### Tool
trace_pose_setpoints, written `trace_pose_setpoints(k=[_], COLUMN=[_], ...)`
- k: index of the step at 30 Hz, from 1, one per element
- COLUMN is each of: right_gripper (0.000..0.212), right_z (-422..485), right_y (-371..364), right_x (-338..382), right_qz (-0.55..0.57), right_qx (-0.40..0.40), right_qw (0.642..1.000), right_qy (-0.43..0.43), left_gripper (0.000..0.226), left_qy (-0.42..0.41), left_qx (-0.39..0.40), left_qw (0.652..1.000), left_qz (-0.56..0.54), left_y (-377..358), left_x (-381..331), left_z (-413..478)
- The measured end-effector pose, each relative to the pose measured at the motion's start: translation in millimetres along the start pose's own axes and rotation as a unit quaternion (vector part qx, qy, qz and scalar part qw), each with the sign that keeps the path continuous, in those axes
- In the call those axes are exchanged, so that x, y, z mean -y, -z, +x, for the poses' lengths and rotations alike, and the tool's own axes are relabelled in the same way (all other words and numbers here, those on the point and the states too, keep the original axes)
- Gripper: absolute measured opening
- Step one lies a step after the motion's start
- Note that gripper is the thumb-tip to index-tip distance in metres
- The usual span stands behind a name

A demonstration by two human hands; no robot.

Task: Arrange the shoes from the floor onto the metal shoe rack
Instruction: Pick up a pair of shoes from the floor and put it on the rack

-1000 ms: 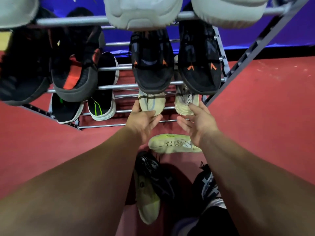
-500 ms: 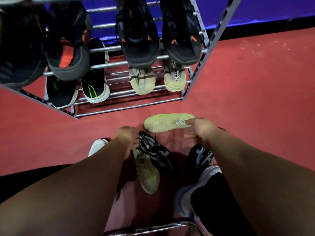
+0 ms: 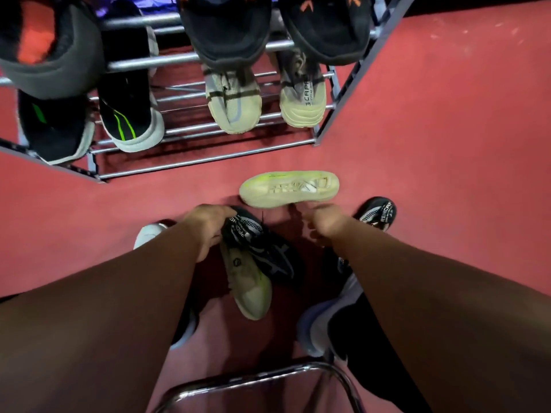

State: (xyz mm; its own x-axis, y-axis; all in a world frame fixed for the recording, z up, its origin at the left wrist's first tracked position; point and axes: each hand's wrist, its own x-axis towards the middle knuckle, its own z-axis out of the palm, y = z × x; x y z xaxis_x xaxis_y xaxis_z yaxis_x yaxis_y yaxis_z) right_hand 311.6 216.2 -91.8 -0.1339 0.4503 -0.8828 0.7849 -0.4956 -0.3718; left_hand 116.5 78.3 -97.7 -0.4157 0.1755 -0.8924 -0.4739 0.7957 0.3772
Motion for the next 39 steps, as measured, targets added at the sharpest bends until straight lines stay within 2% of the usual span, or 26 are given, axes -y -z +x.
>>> trace_pose_setpoints(k=[4, 6, 9, 12, 14, 16, 17, 20, 21, 24, 27, 31, 32, 35, 36, 39], right_gripper=[0.011, 0.017, 0.021, 0.014, 0.009, 0.01, 0.011, 0.024, 0.027, 0.043, 0.056, 0.082, 0.082, 0.042, 0.035, 0.026], right_z=[15.7, 15.9, 11.1, 14.5, 14.8, 16.7, 17.4, 21.6, 22.3, 23.9, 26.7, 33.3, 33.4, 35.7, 37.1, 42.8], right_y=[54.8, 78.1, 93.1, 83.5, 70.0, 59.1, 55.6, 52.2, 50.8, 43.3, 38.3, 28.8, 25.9, 19.9, 18.1, 15.4], right_x=[-37.0, -57.1, -81.5, -92.9, -87.4, -80.9, -79.3, -83.2, -87.4, -91.7, -81.9, -79.9, -79.8, -76.6, -76.7, -81.2], right_qz=[0.075, 0.072, 0.082, 0.111, 0.161, 0.21, 0.228, 0.226, 0.213, 0.226, 0.266, 0.352, 0.372, 0.404, 0.402, 0.381], right_qx=[-0.111, -0.158, -0.151, -0.144, -0.13, -0.113, -0.11, -0.127, -0.131, -0.133, -0.108, -0.099, -0.093, -0.066, -0.055, -0.054], right_qw=[0.989, 0.98, 0.975, 0.97, 0.966, 0.958, 0.954, 0.952, 0.956, 0.96, 0.955, 0.927, 0.918, 0.9, 0.9, 0.905], right_qy=[-0.066, -0.094, -0.143, -0.161, -0.152, -0.159, -0.16, -0.163, -0.154, -0.103, -0.072, -0.082, -0.098, -0.15, -0.161, -0.183], left_gripper=[0.008, 0.005, 0.023, 0.044, 0.063, 0.093, 0.096, 0.046, 0.043, 0.057, 0.037, 0.039, 0.042, 0.063, 0.069, 0.062], left_qy=[-0.018, -0.025, -0.04, -0.11, -0.169, -0.166, -0.153, -0.086, -0.051, 0.034, 0.041, 0.034, 0.024, 0.001, 0.004, 0.027], left_qx=[-0.002, 0.002, 0.005, -0.005, 0.018, 0.051, 0.072, 0.099, 0.11, 0.131, 0.091, 0.08, 0.09, 0.131, 0.132, 0.091], left_qw=[1.0, 1.0, 0.999, 0.994, 0.985, 0.984, 0.983, 0.975, 0.978, 0.986, 0.994, 0.994, 0.993, 0.983, 0.981, 0.986], left_qz=[0.0, -0.006, -0.004, 0.0, 0.003, -0.025, -0.071, -0.179, -0.171, -0.095, -0.043, -0.059, -0.077, -0.131, -0.142, -0.135], left_y=[-18.9, -28.4, -34.8, -37.6, -42.8, -54.5, -62.4, -83.9, -88.0, -100.4, -111.7, -112.5, -111.4, -111.6, -113.3, -114.4], left_x=[2.0, 4.2, 8.8, 17.1, 17.7, 13.9, 10.1, 5.0, 7.0, 36.2, 62.4, 60.8, 60.9, 64.4, 67.0, 64.0], left_z=[1.5, -0.6, -0.6, 2.9, 0.0, 0.2, -1.0, 1.7, 3.5, 17.7, 28.2, 30.0, 29.6, 20.1, 18.5, 9.3])
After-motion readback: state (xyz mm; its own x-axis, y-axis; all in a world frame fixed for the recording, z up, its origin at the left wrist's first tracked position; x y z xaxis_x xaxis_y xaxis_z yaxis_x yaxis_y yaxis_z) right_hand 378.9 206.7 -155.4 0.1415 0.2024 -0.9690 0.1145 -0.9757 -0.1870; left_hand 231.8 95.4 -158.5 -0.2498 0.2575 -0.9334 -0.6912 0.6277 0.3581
